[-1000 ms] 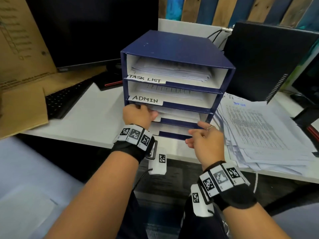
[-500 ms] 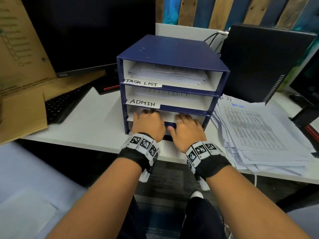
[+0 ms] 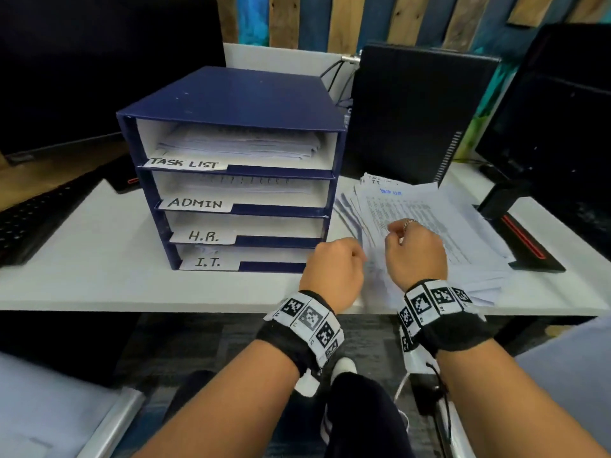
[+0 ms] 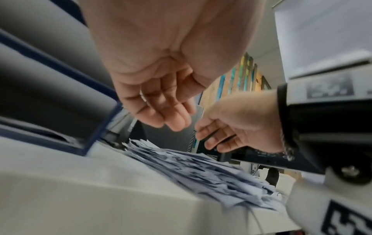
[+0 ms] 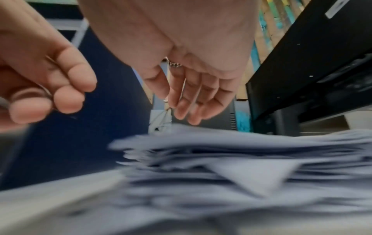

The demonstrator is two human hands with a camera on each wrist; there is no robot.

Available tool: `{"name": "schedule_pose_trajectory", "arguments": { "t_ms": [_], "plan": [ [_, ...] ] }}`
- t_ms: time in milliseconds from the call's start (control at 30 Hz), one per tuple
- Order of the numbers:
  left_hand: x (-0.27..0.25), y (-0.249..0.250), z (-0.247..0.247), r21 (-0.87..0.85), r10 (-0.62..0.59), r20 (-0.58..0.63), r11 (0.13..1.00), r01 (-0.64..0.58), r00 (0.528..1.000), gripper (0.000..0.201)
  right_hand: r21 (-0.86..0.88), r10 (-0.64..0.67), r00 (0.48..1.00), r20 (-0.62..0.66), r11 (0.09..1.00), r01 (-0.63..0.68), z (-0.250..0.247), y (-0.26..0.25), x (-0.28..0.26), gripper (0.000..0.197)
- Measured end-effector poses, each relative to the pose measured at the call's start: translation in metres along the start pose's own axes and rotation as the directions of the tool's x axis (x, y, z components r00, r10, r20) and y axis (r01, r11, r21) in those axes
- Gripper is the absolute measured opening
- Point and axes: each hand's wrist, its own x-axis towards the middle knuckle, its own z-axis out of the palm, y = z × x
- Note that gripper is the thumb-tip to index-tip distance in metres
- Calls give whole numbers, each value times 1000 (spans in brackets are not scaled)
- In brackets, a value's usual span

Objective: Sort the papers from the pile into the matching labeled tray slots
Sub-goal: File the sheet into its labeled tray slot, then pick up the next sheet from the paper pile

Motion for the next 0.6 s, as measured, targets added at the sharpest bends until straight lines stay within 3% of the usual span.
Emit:
{"name": "schedule_pose_trajectory", "arguments": {
  "t_ms": [67,167,267,367,433,533,600],
  "plan": [
    [13,9,19,-46,-26,64,999,29,998,26,-126,62,995,72,991,-52,-8,25,14,30],
    [37,19,40,-46,-96,191,993,107,977,32,-344,123,960,253,938,-30,-15,54,22,33],
    [54,24,53,-25,-136,244,989,147,960,16,-499,172,957,233,866,-34,-26,70,20,31],
    [65,27,63,4,-187,230,981,192,955,20,-559,107,983,150,829,-5,-34,78,21,31],
    [70,30,68,14,-214,228,976,216,950,17,-559,44,980,194,826,73,-35,83,22,34],
    [75,37,73,45,-229,237,973,225,944,32,-534,94,953,290,841,80,-34,84,22,37],
    [78,40,75,30,-244,220,970,243,945,33,-537,81,957,277,840,84,-34,86,19,34]
  ]
}}
